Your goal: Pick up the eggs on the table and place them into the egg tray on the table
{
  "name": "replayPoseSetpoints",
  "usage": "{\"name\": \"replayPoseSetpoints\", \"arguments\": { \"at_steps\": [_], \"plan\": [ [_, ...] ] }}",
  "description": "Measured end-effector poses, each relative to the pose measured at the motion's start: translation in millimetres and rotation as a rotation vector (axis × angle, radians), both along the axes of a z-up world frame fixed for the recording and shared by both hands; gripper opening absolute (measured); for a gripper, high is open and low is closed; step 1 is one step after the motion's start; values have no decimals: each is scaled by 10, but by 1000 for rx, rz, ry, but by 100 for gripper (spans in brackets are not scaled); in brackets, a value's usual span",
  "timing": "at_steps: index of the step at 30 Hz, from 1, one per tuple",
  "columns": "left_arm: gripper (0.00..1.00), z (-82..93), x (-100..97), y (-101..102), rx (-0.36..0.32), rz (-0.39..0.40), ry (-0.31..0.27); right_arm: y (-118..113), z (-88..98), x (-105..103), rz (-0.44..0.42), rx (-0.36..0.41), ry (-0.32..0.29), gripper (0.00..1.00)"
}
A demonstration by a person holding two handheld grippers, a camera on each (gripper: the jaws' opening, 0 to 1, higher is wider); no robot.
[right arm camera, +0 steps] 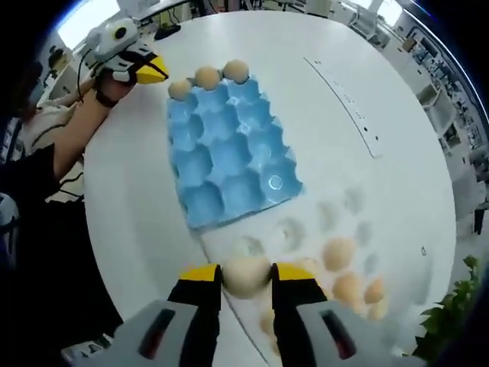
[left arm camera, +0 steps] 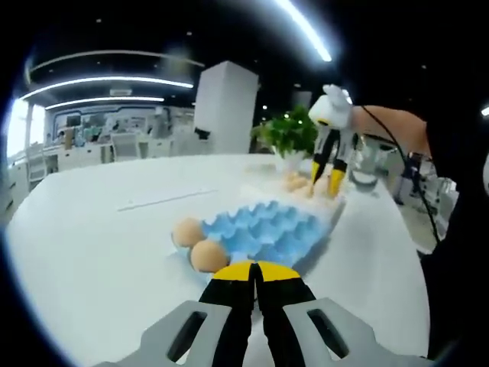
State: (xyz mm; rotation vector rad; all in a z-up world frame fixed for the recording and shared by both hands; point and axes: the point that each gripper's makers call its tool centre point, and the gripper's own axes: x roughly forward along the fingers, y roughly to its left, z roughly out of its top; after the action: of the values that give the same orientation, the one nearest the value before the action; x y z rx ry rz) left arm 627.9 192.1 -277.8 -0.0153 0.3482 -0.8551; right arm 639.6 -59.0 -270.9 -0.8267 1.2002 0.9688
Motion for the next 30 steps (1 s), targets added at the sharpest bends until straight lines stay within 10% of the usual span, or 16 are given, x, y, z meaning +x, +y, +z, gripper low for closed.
{"name": "replayPoseSetpoints", "arguments": {
  "at_steps": [30],
  "plan": [
    [0,79,68,45,-33,5,-11,1011,-35,47,146,32,14,27]
  ]
}}
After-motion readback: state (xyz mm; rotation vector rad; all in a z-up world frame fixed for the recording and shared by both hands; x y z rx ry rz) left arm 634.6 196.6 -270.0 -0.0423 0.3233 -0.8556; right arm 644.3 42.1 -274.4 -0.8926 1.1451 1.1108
